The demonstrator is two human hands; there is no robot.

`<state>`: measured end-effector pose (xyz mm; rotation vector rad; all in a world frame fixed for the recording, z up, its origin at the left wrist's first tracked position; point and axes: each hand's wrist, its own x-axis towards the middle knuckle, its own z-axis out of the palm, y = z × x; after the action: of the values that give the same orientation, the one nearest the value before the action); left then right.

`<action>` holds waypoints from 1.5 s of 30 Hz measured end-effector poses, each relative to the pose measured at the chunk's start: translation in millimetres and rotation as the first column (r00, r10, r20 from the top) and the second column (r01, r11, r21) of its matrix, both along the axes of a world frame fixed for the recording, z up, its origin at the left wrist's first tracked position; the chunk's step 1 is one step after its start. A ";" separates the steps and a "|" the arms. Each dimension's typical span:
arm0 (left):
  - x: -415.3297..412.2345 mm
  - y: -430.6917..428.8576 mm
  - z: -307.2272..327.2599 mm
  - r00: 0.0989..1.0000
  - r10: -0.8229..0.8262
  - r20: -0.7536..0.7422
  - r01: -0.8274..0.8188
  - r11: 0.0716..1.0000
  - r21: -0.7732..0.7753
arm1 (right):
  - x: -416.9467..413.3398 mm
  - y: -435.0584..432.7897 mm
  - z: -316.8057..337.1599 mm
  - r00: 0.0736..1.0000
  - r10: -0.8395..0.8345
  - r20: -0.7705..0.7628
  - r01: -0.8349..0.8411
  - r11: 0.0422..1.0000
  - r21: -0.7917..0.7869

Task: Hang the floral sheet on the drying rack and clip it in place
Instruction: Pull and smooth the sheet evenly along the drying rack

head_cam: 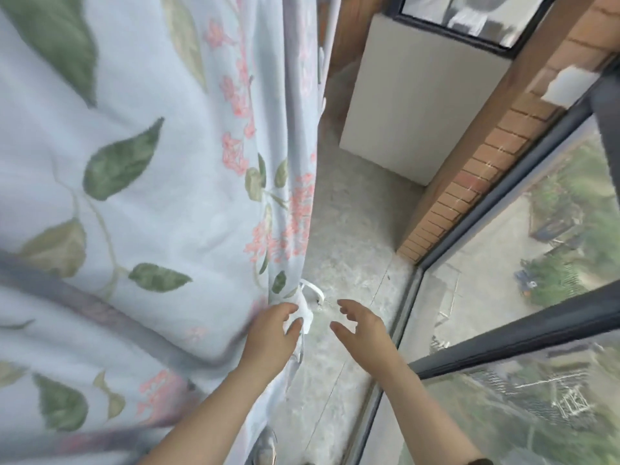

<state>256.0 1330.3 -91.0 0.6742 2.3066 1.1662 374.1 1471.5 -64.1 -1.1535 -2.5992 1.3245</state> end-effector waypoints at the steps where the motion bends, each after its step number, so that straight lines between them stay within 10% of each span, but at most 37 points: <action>1: -7.0 9.6 8.7 1.000 -0.005 0.007 0.004 1.000 0.028 | -2.8 7.0 9.3 1.000 -0.023 -0.020 0.023 0.999 0.026; 13: -41.8 120.4 56.4 0.988 -0.151 -0.034 0.155 0.961 0.229 | -14.2 92.0 54.5 0.946 -0.228 -0.230 0.253 0.964 0.087; 45: -265.9 525.2 80.8 0.994 0.085 -0.070 -0.063 0.958 0.278 | -274.2 524.9 85.2 0.955 0.033 -0.293 0.010 0.989 0.146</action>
<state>-9.9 1855.6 -10.2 0.7516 2.2744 1.5416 99.9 1996.4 21.1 -0.8463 -2.4410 1.1793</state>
